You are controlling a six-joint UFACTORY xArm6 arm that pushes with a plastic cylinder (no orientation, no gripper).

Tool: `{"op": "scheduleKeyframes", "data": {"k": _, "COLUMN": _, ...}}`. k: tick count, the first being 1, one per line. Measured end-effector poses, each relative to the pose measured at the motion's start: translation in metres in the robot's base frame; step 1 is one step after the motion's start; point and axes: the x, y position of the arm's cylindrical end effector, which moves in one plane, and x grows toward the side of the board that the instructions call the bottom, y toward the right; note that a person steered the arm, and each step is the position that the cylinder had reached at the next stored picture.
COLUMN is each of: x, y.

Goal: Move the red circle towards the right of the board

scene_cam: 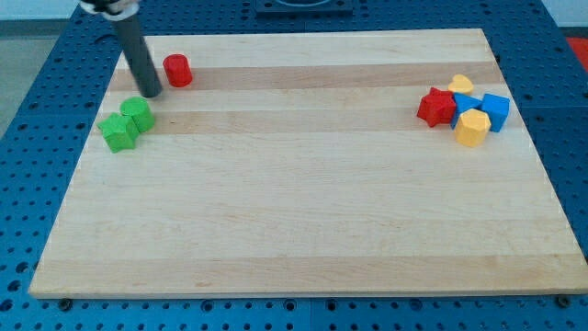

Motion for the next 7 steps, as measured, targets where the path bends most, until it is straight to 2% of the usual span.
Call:
{"op": "scheduleKeyframes", "data": {"k": 1, "x": -0.002, "y": -0.026}}
{"op": "scheduleKeyframes", "data": {"k": 2, "x": -0.034, "y": -0.012}}
{"op": "scheduleKeyframes", "data": {"k": 3, "x": -0.068, "y": 0.048}}
{"op": "scheduleKeyframes", "data": {"k": 4, "x": -0.069, "y": 0.112}}
{"op": "scheduleKeyframes", "data": {"k": 5, "x": -0.067, "y": 0.094}}
{"op": "scheduleKeyframes", "data": {"k": 6, "x": -0.083, "y": 0.044}}
{"op": "scheduleKeyframes", "data": {"k": 7, "x": -0.079, "y": -0.011}}
